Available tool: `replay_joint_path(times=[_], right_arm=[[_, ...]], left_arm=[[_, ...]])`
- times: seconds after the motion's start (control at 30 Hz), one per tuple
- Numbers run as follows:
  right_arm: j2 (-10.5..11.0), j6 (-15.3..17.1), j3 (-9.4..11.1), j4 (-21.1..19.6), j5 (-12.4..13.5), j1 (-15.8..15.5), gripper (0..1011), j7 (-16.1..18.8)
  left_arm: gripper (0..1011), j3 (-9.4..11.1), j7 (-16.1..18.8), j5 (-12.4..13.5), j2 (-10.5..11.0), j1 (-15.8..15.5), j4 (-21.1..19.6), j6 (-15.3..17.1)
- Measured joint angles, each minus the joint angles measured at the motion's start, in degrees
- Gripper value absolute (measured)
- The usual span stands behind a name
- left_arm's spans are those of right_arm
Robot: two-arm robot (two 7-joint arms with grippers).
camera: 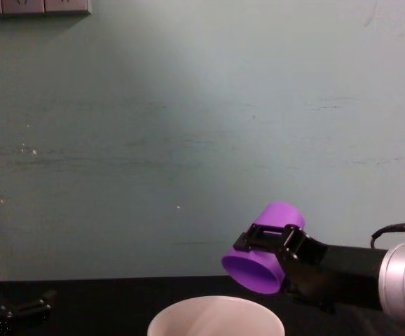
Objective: Pick up the cup and pour the mung beans from the cup into the bowl.
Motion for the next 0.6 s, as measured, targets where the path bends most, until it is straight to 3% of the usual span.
replay_joint_path(times=[0.03, 0.17, 0.2, 0.3, 0.33, 0.37, 0.4, 0.43, 0.47, 0.5, 0.53, 0.6], right_arm=[[0.0, -0.02, 0.17, -0.06, 0.47, -0.07, 720, 0.0], [-0.19, -0.82, 2.72, -0.4, 6.62, -1.01, 720, -0.01], [-0.36, -1.43, 4.48, -0.49, 10.37, -1.6, 720, -0.01], [-0.86, -2.53, 7.76, -0.61, 17.91, -2.81, 720, 0.38], [-1.38, -3.58, 10.57, -0.68, 24.47, -3.8, 720, 1.47], [-1.73, -4.08, 12.23, -0.68, 28.3, -4.36, 720, 2.15], [-2.72, -4.86, 15.41, -0.47, 35.57, -5.51, 720, 3.41], [-2.72, -4.86, 15.41, -0.47, 35.57, -5.51, 720, 3.41], [-3.81, -5.38, 18.44, 0.15, 42.46, -6.51, 720, 4.81], [-4.48, -5.48, 19.94, 0.56, 45.43, -6.95, 720, 5.66], [-5.89, -5.42, 22.74, 1.42, 51.45, -7.77, 720, 7.27], [-7.82, -4.67, 26.2, 2.81, 58.71, -8.64, 720, 9.76]], left_arm=[[1000, 0.0, 0.0, 0.0, 0.0, 0.0, 0.0, 0.0], [1000, 0.0, 0.0, 0.0, 0.0, 0.0, 0.0, 0.0], [1000, 0.0, 0.0, 0.0, 0.0, 0.0, 0.0, 0.0], [1000, 0.0, 0.0, 0.0, 0.0, 0.0, 0.0, 0.0], [1000, 0.0, 0.0, 0.0, 0.0, 0.0, 0.0, 0.0], [1000, 0.0, 0.0, 0.0, 0.0, 0.0, 0.0, 0.0], [1000, 0.0, 0.0, 0.0, 0.0, 0.0, 0.0, 0.0], [1000, 0.0, 0.0, 0.0, 0.0, 0.0, 0.0, 0.0], [1000, 0.0, 0.0, 0.0, 0.0, 0.0, 0.0, 0.0], [1000, 0.0, 0.0, 0.0, 0.0, 0.0, 0.0, 0.0], [1000, 0.0, 0.0, 0.0, 0.0, 0.0, 0.0, 0.0], [1000, 0.0, 0.0, 0.0, 0.0, 0.0, 0.0, 0.0]])
